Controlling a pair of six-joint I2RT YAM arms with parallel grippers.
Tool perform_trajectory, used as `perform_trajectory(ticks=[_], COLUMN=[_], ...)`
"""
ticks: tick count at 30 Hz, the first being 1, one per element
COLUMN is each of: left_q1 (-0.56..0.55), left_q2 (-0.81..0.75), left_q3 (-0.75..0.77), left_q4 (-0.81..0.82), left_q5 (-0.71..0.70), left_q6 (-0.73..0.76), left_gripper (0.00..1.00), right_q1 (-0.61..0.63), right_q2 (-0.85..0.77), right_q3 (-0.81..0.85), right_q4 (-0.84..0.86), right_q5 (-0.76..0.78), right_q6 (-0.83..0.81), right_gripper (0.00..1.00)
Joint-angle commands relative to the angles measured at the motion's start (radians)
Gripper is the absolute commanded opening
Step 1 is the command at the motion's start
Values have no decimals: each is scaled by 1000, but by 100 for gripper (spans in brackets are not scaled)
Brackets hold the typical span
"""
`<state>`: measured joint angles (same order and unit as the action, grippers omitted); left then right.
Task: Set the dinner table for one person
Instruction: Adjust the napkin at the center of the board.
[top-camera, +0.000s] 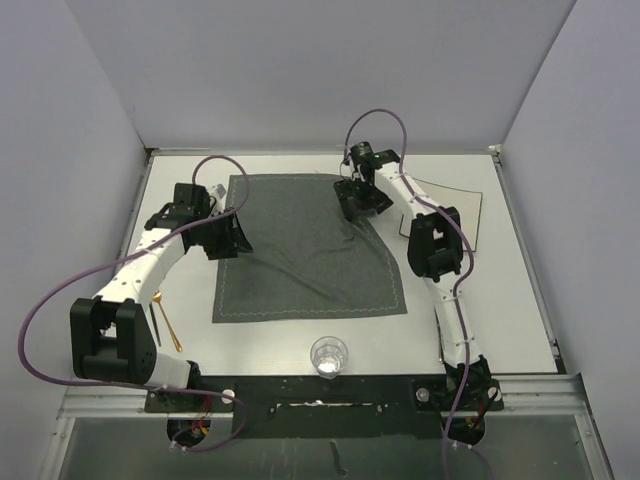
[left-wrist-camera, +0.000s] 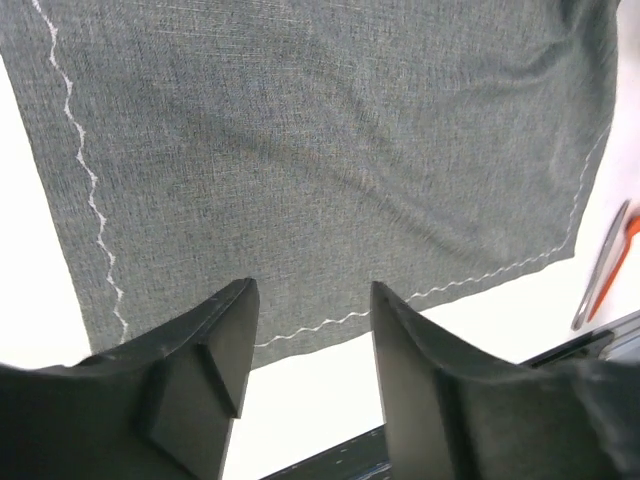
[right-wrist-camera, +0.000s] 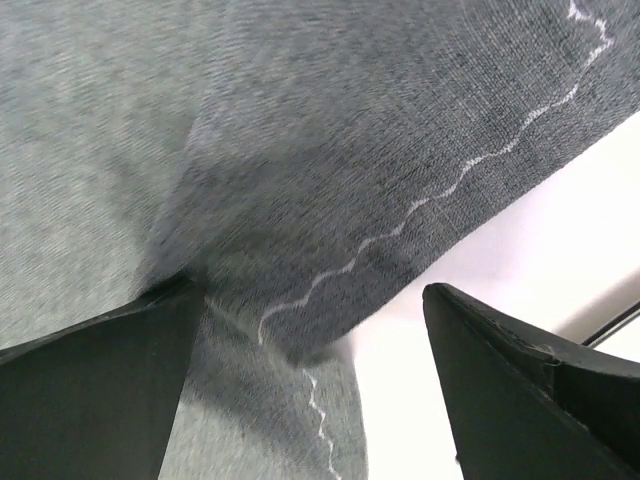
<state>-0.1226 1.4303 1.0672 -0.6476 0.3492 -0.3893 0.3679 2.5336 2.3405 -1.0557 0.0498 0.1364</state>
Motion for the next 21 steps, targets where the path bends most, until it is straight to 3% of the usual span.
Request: perform_trajectory(ticks=[1,6,10,11,12,14,15,16,21], left_q1=[3,3,3,3,3,3,3,2,0], left_q2=[-68,-94,-91,-86,-79,-61,-52,-45,-30], left_q3=[30,16,11,10,10,14,16,16,9], left_q4=[43,38,32,31,29,24,20,18,11], left_q5=[20,30,42,43,47,53,55,58,41], left_q6=[-3,9,9,6,1,-8,-13,-16,-21], left_gripper=[60,76,80,73,60,12,0,0,0], right_q1=[33,40,31,27,23,20,16,11,4], right_q2=[-213,-274,-228,-211,-195,-150,-127,-105,-71], right_q3=[-26,-14,42,46,53,79,94,107,98], right_q4=[61,24,-20,-16,-10,-7,-6,-7,4], right_q5=[-5,122,172,155,139,123,111,96,27], right_q6=[20,37,38,36,36,36,36,39,68], right_gripper=[98,98,98,98,98,98,98,100,83])
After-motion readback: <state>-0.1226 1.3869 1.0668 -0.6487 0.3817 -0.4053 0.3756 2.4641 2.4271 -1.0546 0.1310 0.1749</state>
